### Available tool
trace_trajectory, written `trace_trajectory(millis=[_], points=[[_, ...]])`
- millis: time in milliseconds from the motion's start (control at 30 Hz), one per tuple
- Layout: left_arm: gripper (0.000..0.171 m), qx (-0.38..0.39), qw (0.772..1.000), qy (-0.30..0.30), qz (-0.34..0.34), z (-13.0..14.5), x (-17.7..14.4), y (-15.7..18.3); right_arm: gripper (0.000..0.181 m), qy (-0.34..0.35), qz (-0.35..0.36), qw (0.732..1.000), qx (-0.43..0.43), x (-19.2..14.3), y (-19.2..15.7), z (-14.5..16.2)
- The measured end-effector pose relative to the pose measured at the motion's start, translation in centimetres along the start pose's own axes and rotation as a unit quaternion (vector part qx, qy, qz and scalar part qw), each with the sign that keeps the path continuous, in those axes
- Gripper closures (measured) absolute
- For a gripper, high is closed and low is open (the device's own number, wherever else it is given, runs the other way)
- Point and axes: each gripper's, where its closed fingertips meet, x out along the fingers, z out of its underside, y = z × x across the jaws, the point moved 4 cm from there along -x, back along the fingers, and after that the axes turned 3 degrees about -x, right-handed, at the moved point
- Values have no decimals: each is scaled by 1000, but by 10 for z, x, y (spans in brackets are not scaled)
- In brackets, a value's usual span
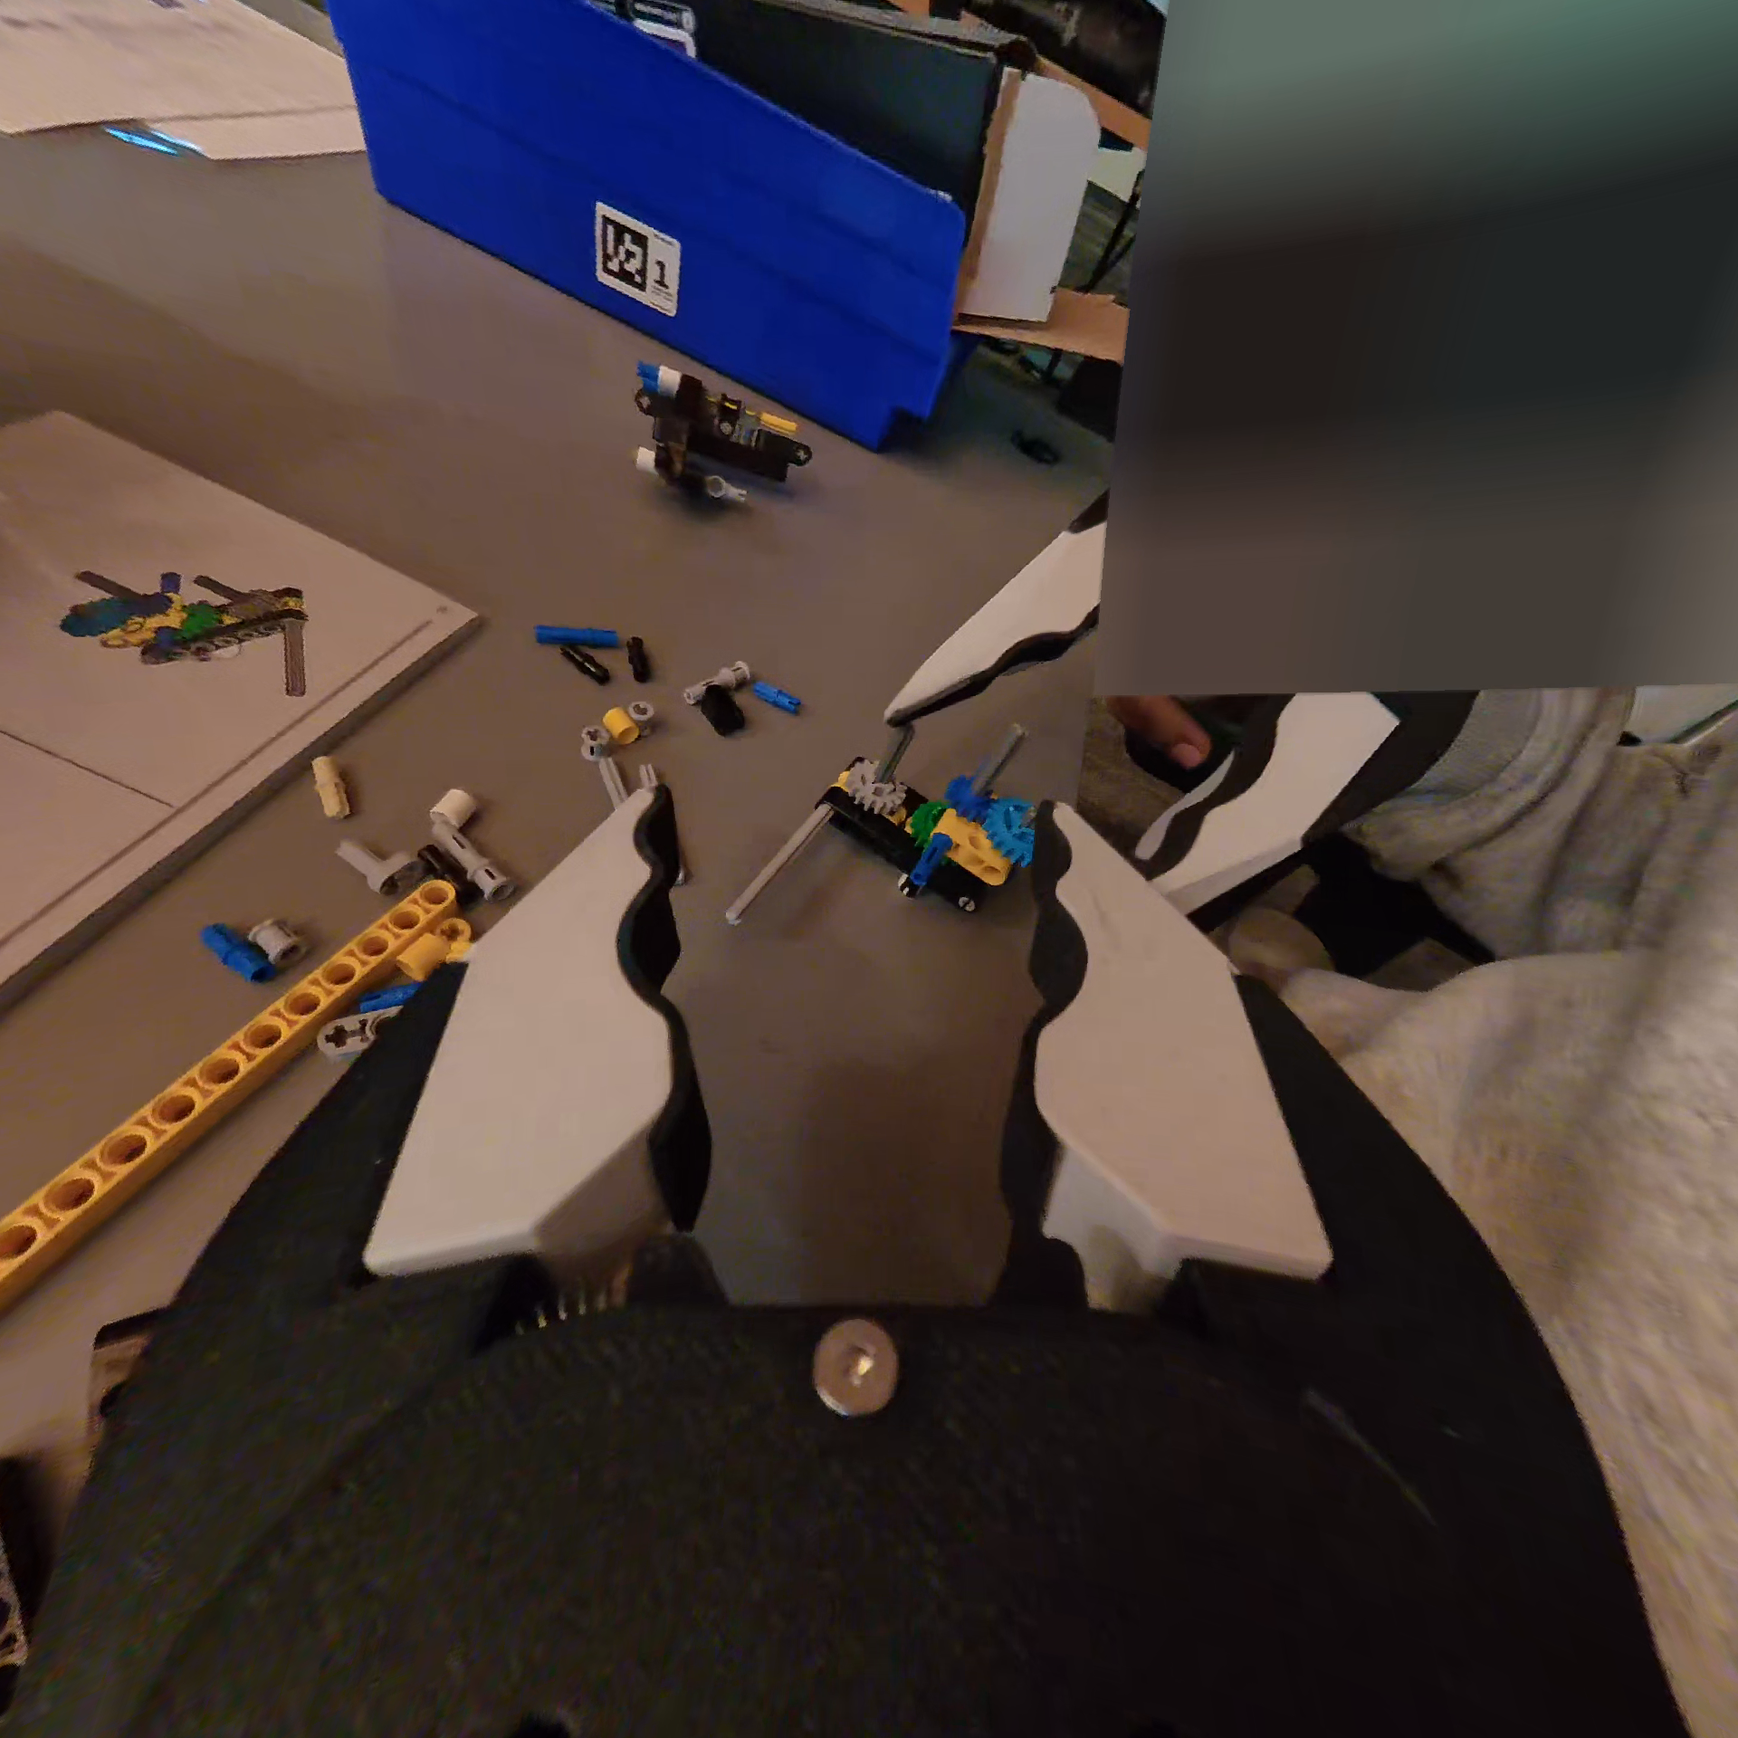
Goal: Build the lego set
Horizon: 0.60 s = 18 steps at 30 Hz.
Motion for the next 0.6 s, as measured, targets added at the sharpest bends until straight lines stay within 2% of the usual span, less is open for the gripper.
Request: trace_trajectory(millis=[267, 600], points=[[97, 1, 1000, -8, 3, 2, 1, 2, 110, -53, 39, 998, -15, -5, 13, 20], [97, -3, 1000, -21, 8, 5, 2, 3, 115, -87, 79, 993, 22, -24, 35, 45]])
